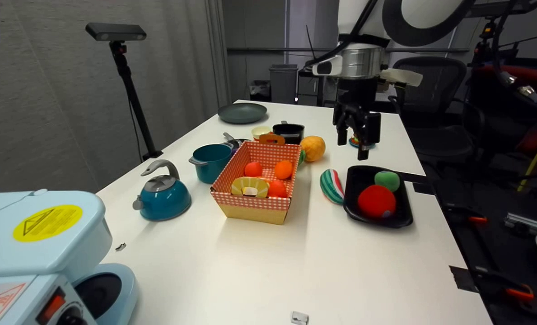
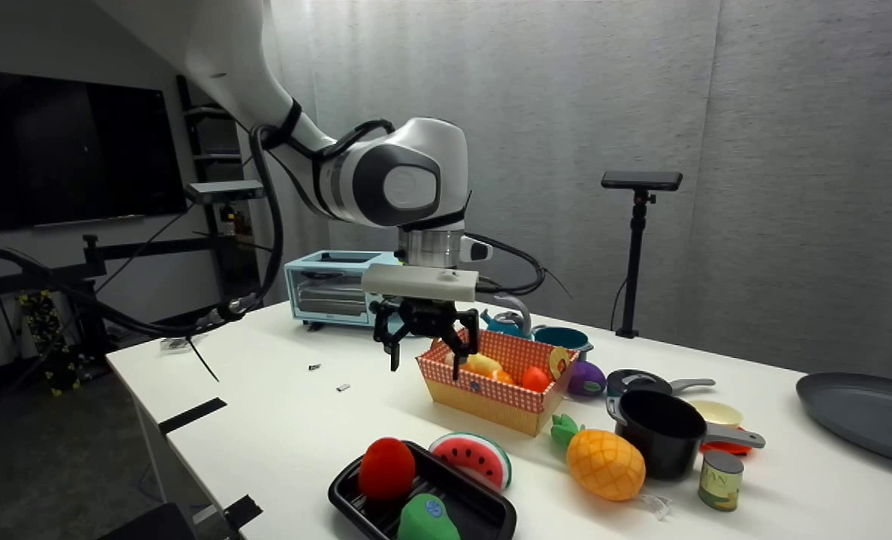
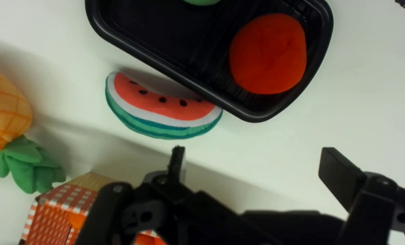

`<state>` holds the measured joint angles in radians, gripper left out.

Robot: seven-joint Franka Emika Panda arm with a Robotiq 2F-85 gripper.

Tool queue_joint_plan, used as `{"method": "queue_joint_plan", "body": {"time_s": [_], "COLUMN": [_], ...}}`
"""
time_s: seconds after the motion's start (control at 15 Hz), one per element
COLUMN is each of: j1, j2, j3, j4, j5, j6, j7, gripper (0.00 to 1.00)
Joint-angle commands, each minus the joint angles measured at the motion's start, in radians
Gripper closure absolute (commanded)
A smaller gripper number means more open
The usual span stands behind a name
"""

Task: Remove the banana toy from the basket and put it on the table

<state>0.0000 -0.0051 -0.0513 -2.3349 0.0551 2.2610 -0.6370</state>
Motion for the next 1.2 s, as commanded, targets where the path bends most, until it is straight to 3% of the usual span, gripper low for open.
{"method": "queue_joint_plan", "body": {"time_s": [0.0, 0.47, 1.13], "j1": [0.003, -0.003, -0.038], "j2": [0.044, 0.125, 0.257], "j3": [0.030, 0.081, 0.086], "j4": [0.079, 0.258, 0.481], "j5": [0.067, 0.187, 0.226], "j6": [-0.036, -0.158, -0.325], "j7": [-0.058, -0.072, -0.005], "gripper": [0.00, 0.00, 0.00]}}
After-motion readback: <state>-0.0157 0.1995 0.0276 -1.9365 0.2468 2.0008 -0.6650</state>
